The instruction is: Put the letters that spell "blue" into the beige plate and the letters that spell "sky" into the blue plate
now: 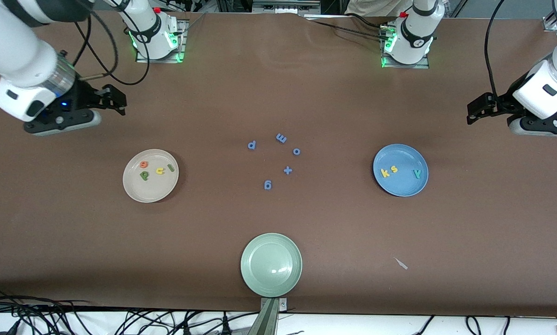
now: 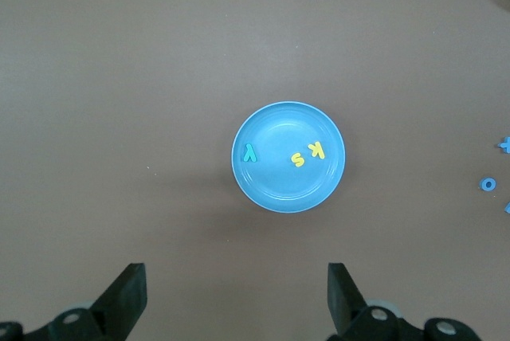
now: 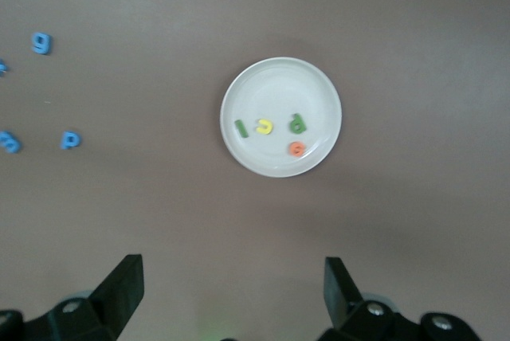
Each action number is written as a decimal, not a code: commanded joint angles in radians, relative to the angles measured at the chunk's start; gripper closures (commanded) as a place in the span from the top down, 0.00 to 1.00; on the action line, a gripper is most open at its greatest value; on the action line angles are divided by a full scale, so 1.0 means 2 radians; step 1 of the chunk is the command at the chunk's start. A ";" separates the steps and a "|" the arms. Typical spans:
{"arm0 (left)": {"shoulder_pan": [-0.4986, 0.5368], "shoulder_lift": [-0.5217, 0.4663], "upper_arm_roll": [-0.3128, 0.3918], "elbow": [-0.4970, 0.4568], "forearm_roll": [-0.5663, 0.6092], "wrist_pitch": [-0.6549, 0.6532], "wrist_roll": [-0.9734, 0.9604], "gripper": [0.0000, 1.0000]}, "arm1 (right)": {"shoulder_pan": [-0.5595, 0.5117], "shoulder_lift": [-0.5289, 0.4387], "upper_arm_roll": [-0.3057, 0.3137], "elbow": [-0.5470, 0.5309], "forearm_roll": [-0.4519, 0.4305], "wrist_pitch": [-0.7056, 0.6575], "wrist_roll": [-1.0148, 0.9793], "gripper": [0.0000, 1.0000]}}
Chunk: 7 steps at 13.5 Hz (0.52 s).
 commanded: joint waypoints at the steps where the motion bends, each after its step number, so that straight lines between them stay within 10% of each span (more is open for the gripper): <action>1: 0.000 -0.010 0.000 -0.007 -0.001 -0.004 0.010 1.00 | -0.002 0.005 -0.016 0.014 0.024 -0.015 -0.004 1.00; 7: 0.000 -0.011 0.000 -0.007 -0.001 -0.004 0.010 1.00 | 0.001 0.006 -0.014 0.028 0.015 -0.013 0.001 1.00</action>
